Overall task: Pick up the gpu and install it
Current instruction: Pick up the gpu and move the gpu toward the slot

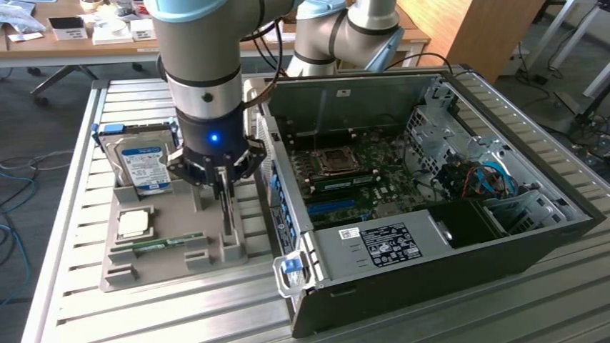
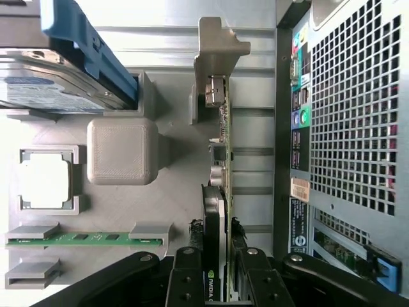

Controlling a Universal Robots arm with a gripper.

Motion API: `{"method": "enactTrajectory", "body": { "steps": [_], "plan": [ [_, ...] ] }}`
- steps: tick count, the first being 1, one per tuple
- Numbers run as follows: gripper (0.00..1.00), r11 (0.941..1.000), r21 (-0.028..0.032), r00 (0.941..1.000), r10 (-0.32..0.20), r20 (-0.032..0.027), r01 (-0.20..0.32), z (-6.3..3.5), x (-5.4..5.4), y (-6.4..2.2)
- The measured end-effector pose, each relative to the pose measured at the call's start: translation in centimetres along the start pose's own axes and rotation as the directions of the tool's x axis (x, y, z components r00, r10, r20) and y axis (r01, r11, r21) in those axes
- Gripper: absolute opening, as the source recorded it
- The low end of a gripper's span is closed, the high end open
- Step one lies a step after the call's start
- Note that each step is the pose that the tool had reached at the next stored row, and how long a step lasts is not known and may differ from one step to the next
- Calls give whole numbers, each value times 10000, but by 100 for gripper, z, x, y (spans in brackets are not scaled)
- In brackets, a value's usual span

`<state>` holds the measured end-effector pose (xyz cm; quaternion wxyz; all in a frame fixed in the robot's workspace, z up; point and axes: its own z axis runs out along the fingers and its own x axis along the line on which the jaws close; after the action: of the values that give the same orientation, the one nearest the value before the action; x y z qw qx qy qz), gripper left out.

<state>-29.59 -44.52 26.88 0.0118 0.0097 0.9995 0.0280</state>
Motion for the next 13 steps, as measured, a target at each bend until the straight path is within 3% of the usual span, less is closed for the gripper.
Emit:
{"method": "enactTrajectory", "body": {
  "steps": [13],
  "plan": [
    [27, 9999, -128, 10000, 4, -3, -4, -371, -18, 21]
  ]
}}
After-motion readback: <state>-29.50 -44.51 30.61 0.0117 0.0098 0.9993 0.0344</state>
